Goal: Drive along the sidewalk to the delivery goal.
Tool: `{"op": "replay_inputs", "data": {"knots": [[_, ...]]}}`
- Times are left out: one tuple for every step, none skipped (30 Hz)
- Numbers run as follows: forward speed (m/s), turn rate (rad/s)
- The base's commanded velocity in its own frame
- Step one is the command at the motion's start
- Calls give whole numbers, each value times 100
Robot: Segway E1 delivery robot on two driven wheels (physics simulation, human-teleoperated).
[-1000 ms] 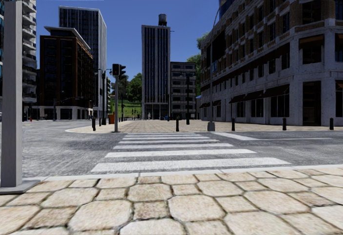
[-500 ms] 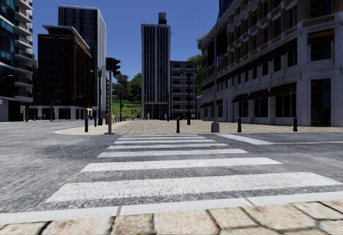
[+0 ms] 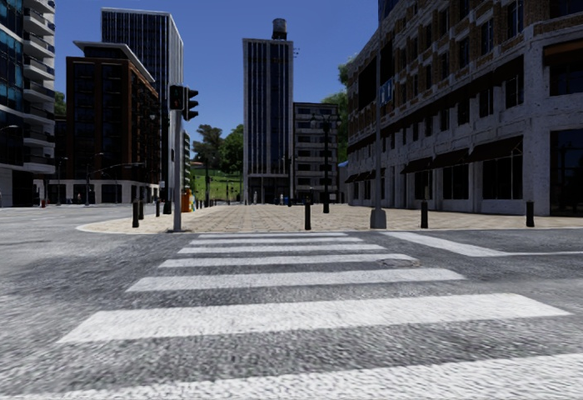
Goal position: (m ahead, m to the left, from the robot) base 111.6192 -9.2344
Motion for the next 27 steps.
{"op": "replay_inputs", "data": {"knots": [[200, 34], [200, 34], [200, 35], [200, 35], [200, 35], [200, 35], [200, 35], [200, 35], [200, 35], [200, 35], [200, 33], [200, 0], [200, 0], [200, 0], [200, 0], [200, 0], [200, 0], [200, 0], [200, 0], [200, 0], [200, 0], [200, 0], [200, 0], [200, 0], [200, 0], [200, 0], [200, 0]]}}
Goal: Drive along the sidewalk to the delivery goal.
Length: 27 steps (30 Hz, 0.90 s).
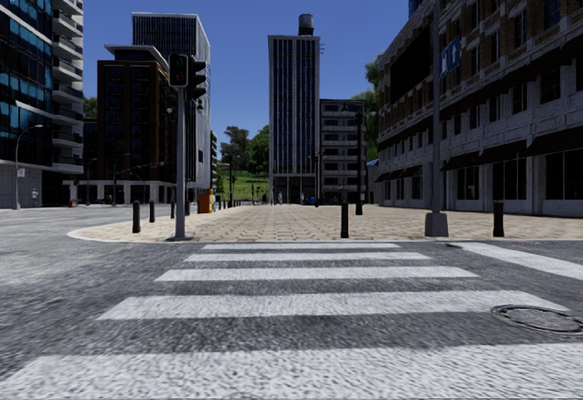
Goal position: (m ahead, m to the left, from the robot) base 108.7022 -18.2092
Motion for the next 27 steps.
{"op": "replay_inputs", "data": {"knots": [[200, 0], [200, 0], [200, 0], [200, 0], [200, 0], [200, 0], [200, 0], [200, 0], [200, 0], [200, 0], [200, 0], [200, 0], [200, 0], [200, 0], [200, 0], [200, 0], [200, 0], [200, 0], [200, 0], [200, 3], [200, 3], [200, 10], [200, 12], [200, 14], [200, 14], [200, 14], [200, 16]]}}
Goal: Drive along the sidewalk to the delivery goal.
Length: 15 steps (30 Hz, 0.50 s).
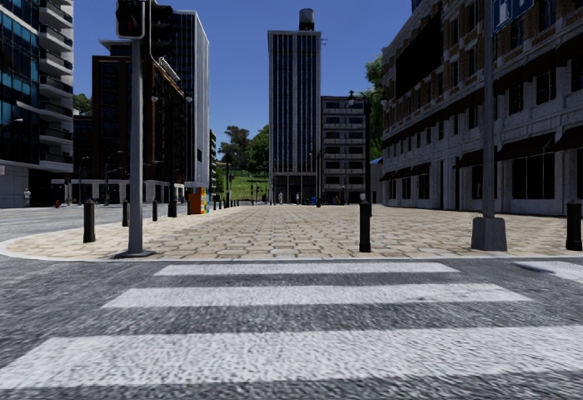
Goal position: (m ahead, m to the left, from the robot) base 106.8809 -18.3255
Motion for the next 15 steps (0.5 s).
{"op": "replay_inputs", "data": {"knots": [[200, 16], [200, 16], [200, 16], [200, 16], [200, 16], [200, 10], [200, 3], [200, 2], [200, 2], [200, 11], [200, 15], [200, 20], [200, 20], [200, 23], [200, 27]]}}
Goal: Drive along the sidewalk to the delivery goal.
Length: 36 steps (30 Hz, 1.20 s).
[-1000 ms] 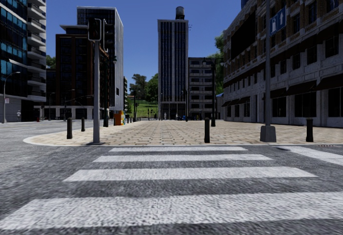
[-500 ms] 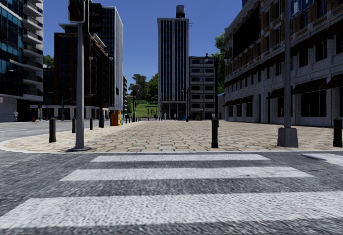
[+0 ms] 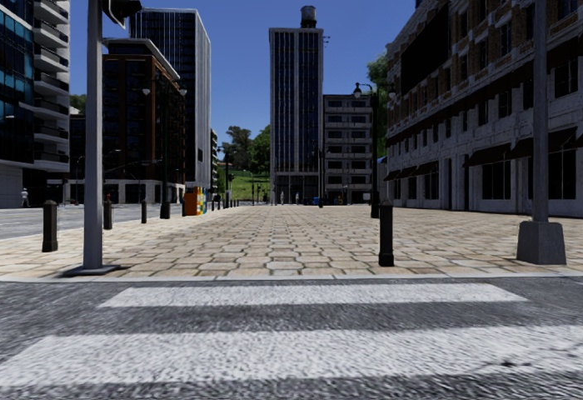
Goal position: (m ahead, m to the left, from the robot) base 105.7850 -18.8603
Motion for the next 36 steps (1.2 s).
{"op": "replay_inputs", "data": {"knots": [[200, 29], [200, 29], [200, 29], [200, 29], [200, 22], [200, 22], [200, 15], [200, 12], [200, 11], [200, 11], [200, 11], [200, 11], [200, 11], [200, 11], [200, 0], [200, 0], [200, 0], [200, 0], [200, 0], [200, 0], [200, 0], [200, 0], [200, 0], [200, 0], [200, 0], [200, 0], [200, 0], [200, 0], [200, 0], [200, 0], [200, 0], [200, 0], [200, 0], [200, 0], [200, 0], [200, 0]]}}
